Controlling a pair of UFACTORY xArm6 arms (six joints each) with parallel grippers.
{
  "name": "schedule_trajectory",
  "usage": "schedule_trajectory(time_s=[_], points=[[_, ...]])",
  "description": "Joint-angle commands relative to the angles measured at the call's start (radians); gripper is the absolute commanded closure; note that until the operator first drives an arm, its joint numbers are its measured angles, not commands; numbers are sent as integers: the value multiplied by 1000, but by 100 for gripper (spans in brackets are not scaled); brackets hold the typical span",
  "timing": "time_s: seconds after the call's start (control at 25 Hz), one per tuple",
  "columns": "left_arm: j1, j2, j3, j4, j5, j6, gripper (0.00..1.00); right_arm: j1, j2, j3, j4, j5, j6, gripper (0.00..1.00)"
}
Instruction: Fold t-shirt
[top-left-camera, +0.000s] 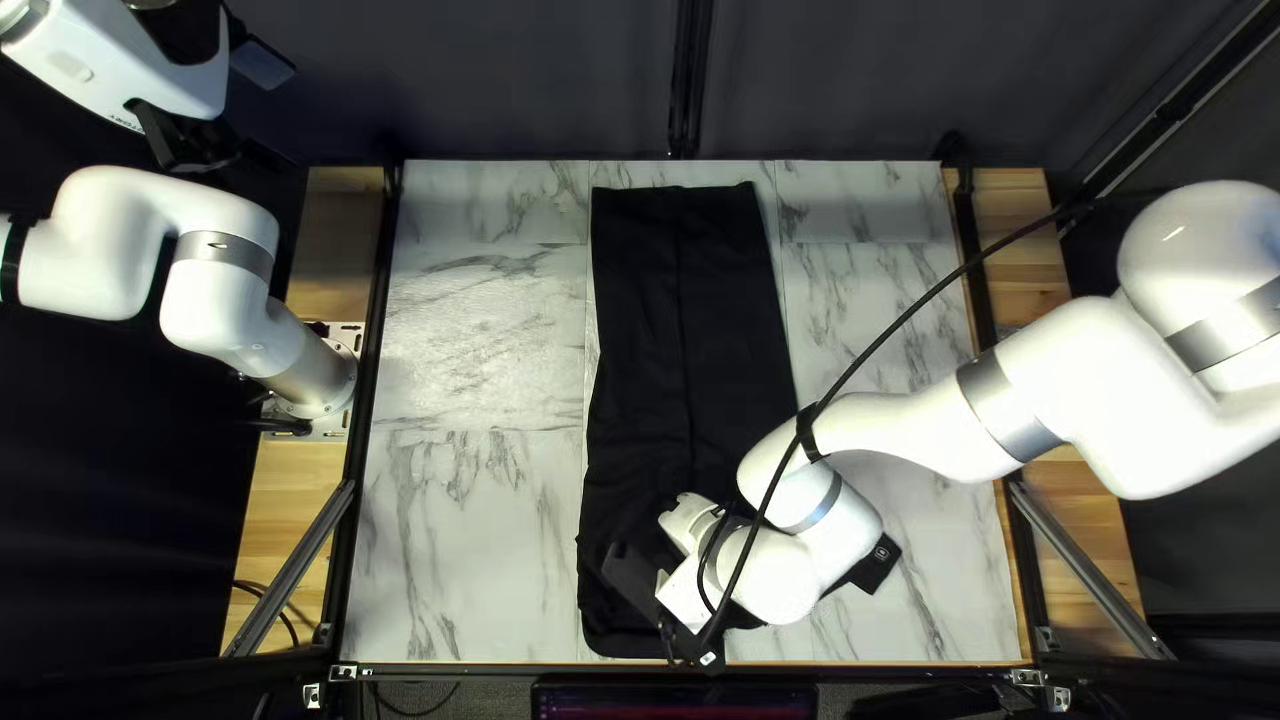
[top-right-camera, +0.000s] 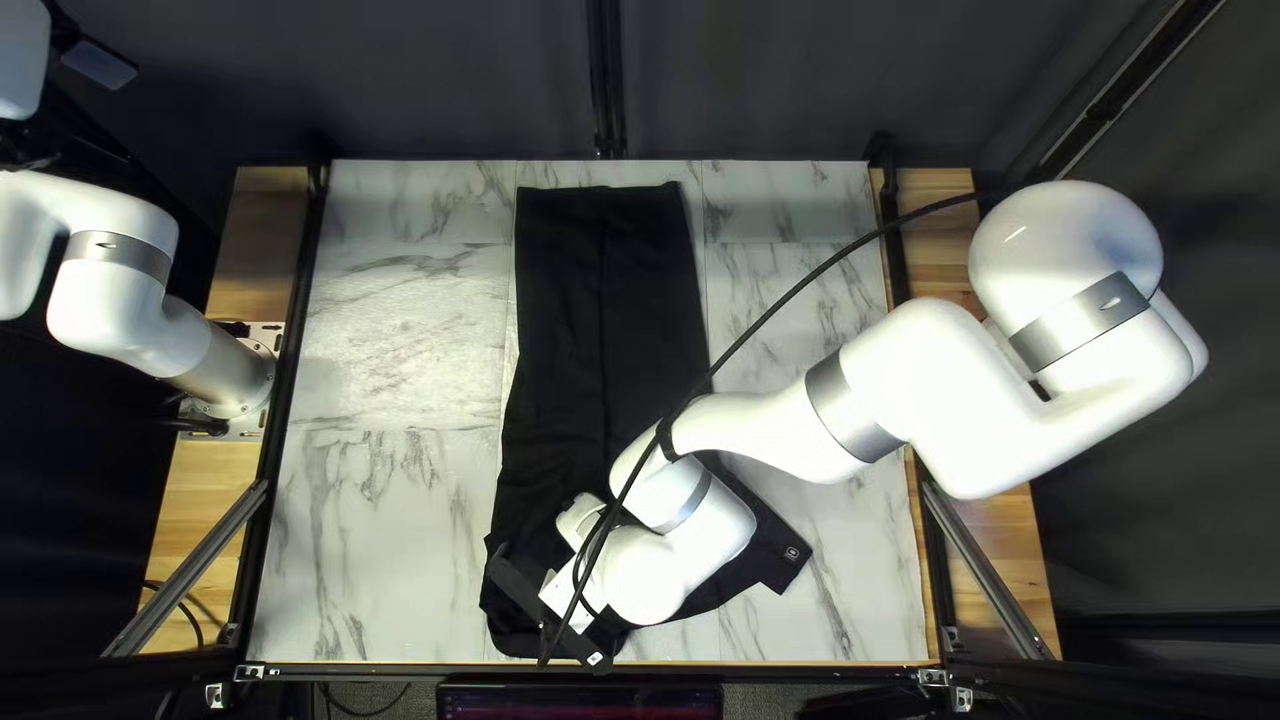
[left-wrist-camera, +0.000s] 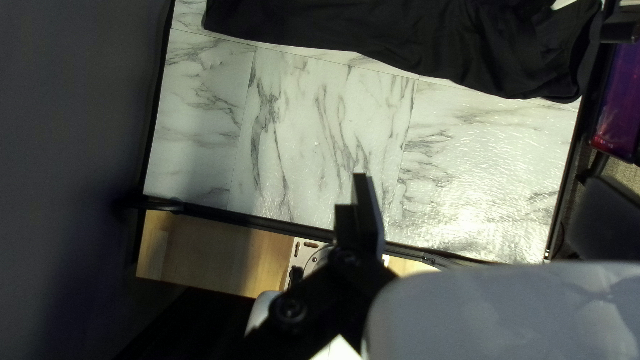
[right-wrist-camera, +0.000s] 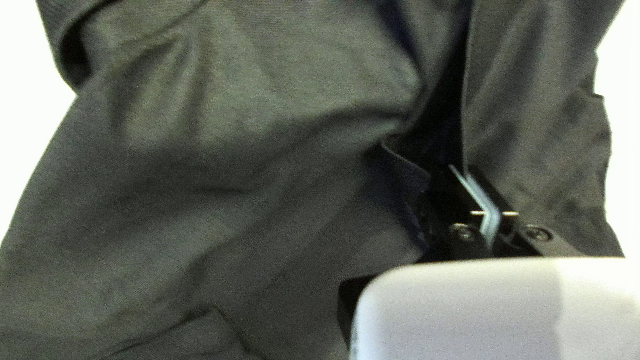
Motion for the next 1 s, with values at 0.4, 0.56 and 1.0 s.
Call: schedule_trajectory(time_s=[0.4, 0.56, 1.0], points=[[0, 0, 0, 0, 0, 0, 0, -149, -37, 41, -41, -97, -79, 100], [0, 0, 0, 0, 0, 0, 0, -186, -18, 24, -40, -131, -113, 100], [0, 0, 0, 0, 0, 0, 0, -231, -125, 210, -45, -232, -59, 0]])
